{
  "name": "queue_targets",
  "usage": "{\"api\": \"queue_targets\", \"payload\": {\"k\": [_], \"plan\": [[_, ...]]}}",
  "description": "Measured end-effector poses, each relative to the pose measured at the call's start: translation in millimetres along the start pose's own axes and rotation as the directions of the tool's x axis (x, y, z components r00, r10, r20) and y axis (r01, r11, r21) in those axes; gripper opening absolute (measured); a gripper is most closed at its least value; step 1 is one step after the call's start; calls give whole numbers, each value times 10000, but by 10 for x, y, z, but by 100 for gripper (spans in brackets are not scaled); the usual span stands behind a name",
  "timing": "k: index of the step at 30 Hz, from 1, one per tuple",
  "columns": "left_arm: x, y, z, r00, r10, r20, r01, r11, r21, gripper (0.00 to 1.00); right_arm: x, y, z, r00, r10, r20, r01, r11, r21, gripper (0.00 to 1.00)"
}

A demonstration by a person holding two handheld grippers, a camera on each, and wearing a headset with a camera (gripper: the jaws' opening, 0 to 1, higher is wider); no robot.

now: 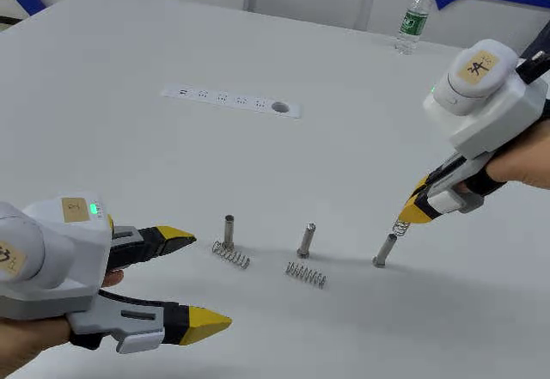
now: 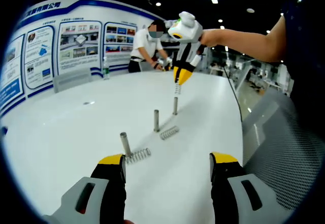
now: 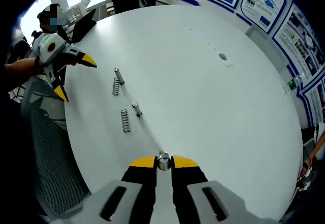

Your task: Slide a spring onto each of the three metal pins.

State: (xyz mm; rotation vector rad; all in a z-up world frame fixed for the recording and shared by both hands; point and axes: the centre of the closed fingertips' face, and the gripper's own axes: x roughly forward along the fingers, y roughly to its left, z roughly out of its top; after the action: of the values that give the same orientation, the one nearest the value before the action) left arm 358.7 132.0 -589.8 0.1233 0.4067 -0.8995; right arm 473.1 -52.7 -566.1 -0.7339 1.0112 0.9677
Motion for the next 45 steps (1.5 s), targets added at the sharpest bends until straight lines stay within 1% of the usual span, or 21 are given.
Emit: {"api": "queue_targets", "payload": {"k": [9, 18, 23, 27, 36, 45], "plan": [[-4, 1, -21, 10000, 11, -76, -12, 10000, -63, 69, 64, -9, -14, 9999, 48, -135, -47, 10000, 31, 12], [-2, 15, -20, 10000, 54, -42, -54, 9999, -112, 69, 135, -30, -29, 9996, 111, -272, -109, 9999, 49, 12], [-8, 15, -39, 9999, 46, -95, -47, 9999, -120, 69, 201, -35, -54, 9992, 134, -373, -131, 9999, 67, 12], [-12, 21, -46, 9999, 50, -107, -52, 9999, -136, 68, 271, -28, -80, 9989, 188, -429, -182, 9997, 152, 12], [1, 16, -40, 9999, 17, -120, -18, 9999, -126, 69, 461, -4, -159, 9968, 273, -752, -257, 9994, 218, 12], [2, 7, -60, 9999, 21, -153, -23, 9999, -149, 68, 601, 19, -238, 9951, 308, -944, -277, 9991, 335, 12]]}}
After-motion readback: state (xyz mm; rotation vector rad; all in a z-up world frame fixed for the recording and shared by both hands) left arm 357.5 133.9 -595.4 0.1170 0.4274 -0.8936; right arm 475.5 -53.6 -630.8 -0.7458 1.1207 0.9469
